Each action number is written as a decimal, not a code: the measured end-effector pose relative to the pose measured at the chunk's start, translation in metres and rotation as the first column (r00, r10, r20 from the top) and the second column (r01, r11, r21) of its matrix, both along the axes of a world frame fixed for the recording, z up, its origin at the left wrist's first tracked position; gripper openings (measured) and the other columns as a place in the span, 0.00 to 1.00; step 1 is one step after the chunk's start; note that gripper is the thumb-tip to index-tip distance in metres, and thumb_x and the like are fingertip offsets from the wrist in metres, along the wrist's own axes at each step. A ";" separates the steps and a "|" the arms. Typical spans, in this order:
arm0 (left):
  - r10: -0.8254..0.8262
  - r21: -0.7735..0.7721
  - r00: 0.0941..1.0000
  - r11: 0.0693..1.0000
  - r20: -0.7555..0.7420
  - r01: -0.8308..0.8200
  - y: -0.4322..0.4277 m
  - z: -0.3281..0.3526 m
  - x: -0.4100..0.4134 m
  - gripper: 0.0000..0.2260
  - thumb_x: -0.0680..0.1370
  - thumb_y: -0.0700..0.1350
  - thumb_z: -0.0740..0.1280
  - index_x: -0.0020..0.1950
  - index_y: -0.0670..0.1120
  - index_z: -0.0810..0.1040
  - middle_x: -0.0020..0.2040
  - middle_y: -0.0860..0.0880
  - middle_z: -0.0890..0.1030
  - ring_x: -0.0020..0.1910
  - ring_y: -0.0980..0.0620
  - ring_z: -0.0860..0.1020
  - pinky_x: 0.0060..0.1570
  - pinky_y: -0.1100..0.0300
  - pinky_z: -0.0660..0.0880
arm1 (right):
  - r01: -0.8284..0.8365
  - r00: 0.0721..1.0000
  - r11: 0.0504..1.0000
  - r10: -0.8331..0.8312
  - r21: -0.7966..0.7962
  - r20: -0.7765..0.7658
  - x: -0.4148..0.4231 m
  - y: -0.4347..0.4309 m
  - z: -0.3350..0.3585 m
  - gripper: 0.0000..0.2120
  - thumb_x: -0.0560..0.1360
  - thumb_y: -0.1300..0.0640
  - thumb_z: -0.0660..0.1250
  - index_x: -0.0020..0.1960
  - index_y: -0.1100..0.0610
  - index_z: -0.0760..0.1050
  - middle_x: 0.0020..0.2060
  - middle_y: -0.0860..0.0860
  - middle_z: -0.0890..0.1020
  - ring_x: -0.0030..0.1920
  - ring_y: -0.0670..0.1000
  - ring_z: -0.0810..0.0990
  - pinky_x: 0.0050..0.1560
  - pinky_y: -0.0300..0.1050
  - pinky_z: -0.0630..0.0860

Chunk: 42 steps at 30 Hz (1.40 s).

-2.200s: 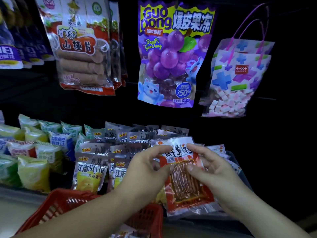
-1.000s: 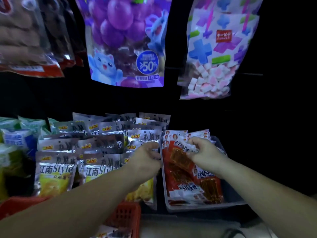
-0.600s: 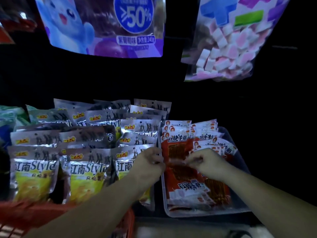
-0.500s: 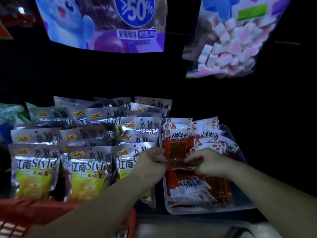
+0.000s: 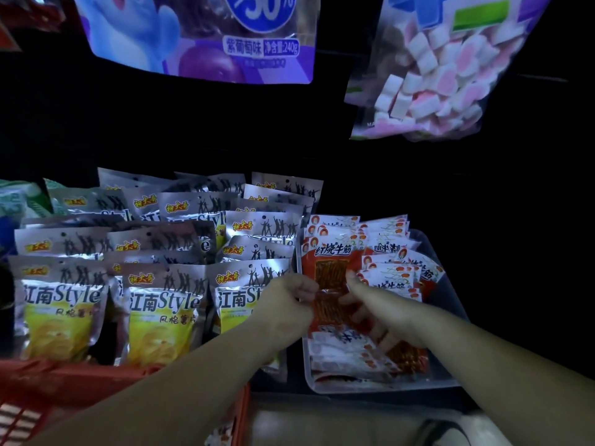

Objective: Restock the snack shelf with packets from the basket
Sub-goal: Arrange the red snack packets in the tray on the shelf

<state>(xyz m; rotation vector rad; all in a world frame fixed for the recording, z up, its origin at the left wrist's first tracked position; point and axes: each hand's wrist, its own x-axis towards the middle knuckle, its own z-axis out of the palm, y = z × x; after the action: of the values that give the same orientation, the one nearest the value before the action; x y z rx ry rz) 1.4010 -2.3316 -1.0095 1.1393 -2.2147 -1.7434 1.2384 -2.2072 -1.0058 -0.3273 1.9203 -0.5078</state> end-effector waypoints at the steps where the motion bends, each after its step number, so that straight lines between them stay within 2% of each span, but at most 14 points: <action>1: -0.011 -0.022 1.000 1.000 -0.003 0.011 0.001 -0.002 0.001 0.16 0.76 0.30 0.66 0.57 0.46 0.83 0.52 0.48 0.83 0.52 0.50 0.81 0.52 0.53 0.83 | 0.020 1.000 0.999 -0.020 -0.036 0.014 0.003 0.001 -0.001 0.42 0.69 0.17 0.47 0.69 0.41 0.75 0.67 0.56 0.74 0.59 0.66 0.78 0.46 0.57 0.85; 4: -0.065 -0.097 0.998 0.993 -0.024 0.063 0.007 -0.009 0.006 0.14 0.76 0.34 0.66 0.54 0.49 0.84 0.50 0.51 0.85 0.51 0.52 0.83 0.54 0.50 0.83 | -0.045 0.999 0.997 0.044 -0.059 -0.021 0.003 0.007 -0.003 0.43 0.69 0.17 0.43 0.65 0.41 0.79 0.63 0.49 0.76 0.56 0.60 0.80 0.51 0.56 0.84; 8: -0.082 -0.159 0.996 0.984 -0.038 0.075 0.010 -0.012 0.009 0.13 0.78 0.37 0.66 0.55 0.52 0.84 0.51 0.55 0.83 0.52 0.55 0.82 0.55 0.55 0.82 | -0.169 0.961 0.985 0.156 -0.038 -0.230 -0.007 0.017 -0.011 0.42 0.66 0.13 0.43 0.55 0.36 0.83 0.64 0.44 0.80 0.59 0.51 0.79 0.66 0.60 0.75; 12: -0.054 -0.139 0.997 0.989 -0.048 0.047 0.003 -0.010 0.003 0.12 0.77 0.38 0.65 0.54 0.51 0.84 0.50 0.54 0.83 0.51 0.55 0.82 0.52 0.55 0.83 | -0.217 0.932 0.976 0.199 -0.025 -0.302 -0.016 0.012 -0.004 0.38 0.68 0.16 0.49 0.51 0.41 0.84 0.51 0.43 0.84 0.54 0.49 0.81 0.65 0.56 0.75; 15: 0.019 -0.108 0.998 0.994 -0.053 -0.025 -0.007 -0.007 -0.007 0.13 0.78 0.35 0.65 0.49 0.54 0.82 0.49 0.52 0.83 0.49 0.52 0.83 0.50 0.56 0.83 | -0.376 0.713 0.926 0.312 0.032 -0.628 -0.022 -0.006 0.000 0.22 0.76 0.29 0.62 0.48 0.45 0.83 0.42 0.45 0.85 0.42 0.48 0.84 0.52 0.50 0.82; 17: 0.073 -0.084 0.995 0.993 -0.072 -0.079 -0.015 -0.006 -0.014 0.14 0.78 0.34 0.64 0.48 0.54 0.81 0.47 0.50 0.84 0.47 0.51 0.83 0.50 0.56 0.83 | -0.372 0.577 0.928 0.203 -0.033 -0.791 -0.026 -0.028 0.002 0.14 0.78 0.41 0.69 0.61 0.42 0.80 0.55 0.43 0.82 0.49 0.47 0.82 0.55 0.51 0.81; 19: 0.115 -0.050 0.990 0.992 -0.087 -0.119 -0.020 -0.004 -0.019 0.14 0.79 0.33 0.64 0.48 0.52 0.81 0.46 0.50 0.84 0.46 0.51 0.82 0.48 0.56 0.83 | -0.356 0.529 0.926 0.091 -0.123 -0.844 -0.031 -0.051 0.001 0.25 0.79 0.45 0.70 0.74 0.44 0.70 0.70 0.45 0.73 0.64 0.52 0.78 0.63 0.55 0.78; 21: 0.138 -0.025 0.985 0.990 -0.099 -0.141 -0.023 -0.004 -0.021 0.13 0.79 0.33 0.64 0.49 0.50 0.82 0.45 0.51 0.83 0.45 0.51 0.82 0.48 0.56 0.83 | -0.365 0.504 0.928 0.129 -0.075 -0.854 -0.032 -0.070 -0.002 0.31 0.79 0.45 0.71 0.79 0.46 0.65 0.76 0.47 0.67 0.74 0.54 0.69 0.69 0.57 0.73; 25: 0.161 -0.004 0.982 0.987 -0.104 -0.162 -0.025 -0.008 -0.019 0.13 0.79 0.34 0.64 0.50 0.51 0.82 0.47 0.52 0.83 0.45 0.52 0.82 0.46 0.60 0.81 | -0.366 0.376 0.930 0.190 0.043 -0.907 -0.033 -0.085 -0.008 0.30 0.75 0.44 0.75 0.74 0.47 0.69 0.69 0.48 0.72 0.71 0.54 0.67 0.66 0.53 0.73; 29: 0.169 0.001 0.980 0.985 -0.105 -0.170 -0.029 -0.015 -0.016 0.12 0.79 0.34 0.64 0.54 0.46 0.85 0.49 0.50 0.84 0.48 0.49 0.83 0.53 0.53 0.83 | -0.381 0.229 0.920 0.192 0.094 -0.954 -0.043 -0.078 -0.010 0.15 0.76 0.47 0.74 0.59 0.48 0.73 0.57 0.47 0.78 0.62 0.54 0.71 0.61 0.49 0.68; 32: 0.182 0.028 0.978 0.983 -0.105 -0.180 -0.029 -0.013 -0.015 0.12 0.80 0.32 0.63 0.54 0.43 0.84 0.50 0.47 0.84 0.52 0.47 0.83 0.56 0.51 0.82 | -0.400 0.246 0.916 0.093 -0.014 -0.965 -0.048 -0.071 -0.018 0.07 0.79 0.52 0.72 0.48 0.49 0.74 0.48 0.48 0.79 0.56 0.55 0.73 0.56 0.51 0.69; 37: 0.179 -0.001 0.977 0.984 -0.112 -0.180 -0.033 -0.005 -0.009 0.14 0.79 0.35 0.66 0.46 0.53 0.85 0.45 0.54 0.85 0.44 0.53 0.83 0.48 0.54 0.83 | -0.406 0.297 0.880 -0.127 -0.245 -0.946 -0.056 -0.076 -0.013 0.04 0.79 0.57 0.72 0.50 0.50 0.84 0.50 0.48 0.81 0.56 0.56 0.75 0.53 0.54 0.75; 39: 0.193 -0.029 0.973 0.980 -0.128 -0.198 -0.035 0.007 -0.005 0.13 0.79 0.37 0.67 0.48 0.56 0.83 0.43 0.55 0.85 0.36 0.58 0.81 0.38 0.59 0.79 | -0.400 0.422 0.840 -0.187 -0.367 -0.887 -0.051 -0.077 0.002 0.05 0.80 0.57 0.71 0.48 0.48 0.82 0.49 0.45 0.80 0.55 0.53 0.76 0.54 0.54 0.76; 42: 0.170 -0.042 0.957 0.982 -0.235 -0.185 -0.037 0.028 -0.001 0.14 0.79 0.41 0.71 0.61 0.56 0.76 0.52 0.58 0.80 0.37 0.70 0.78 0.35 0.71 0.76 | -0.326 0.725 0.756 -0.185 -0.568 -0.663 -0.037 -0.070 0.040 0.07 0.80 0.59 0.71 0.44 0.50 0.79 0.43 0.48 0.82 0.47 0.51 0.80 0.49 0.49 0.77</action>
<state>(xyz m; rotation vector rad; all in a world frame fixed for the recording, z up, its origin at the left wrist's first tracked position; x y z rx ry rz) 1.4002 -2.3685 -0.9818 1.0280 -1.9536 -1.6288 1.2019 -2.2772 -0.9663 -1.2112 2.3654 -1.1392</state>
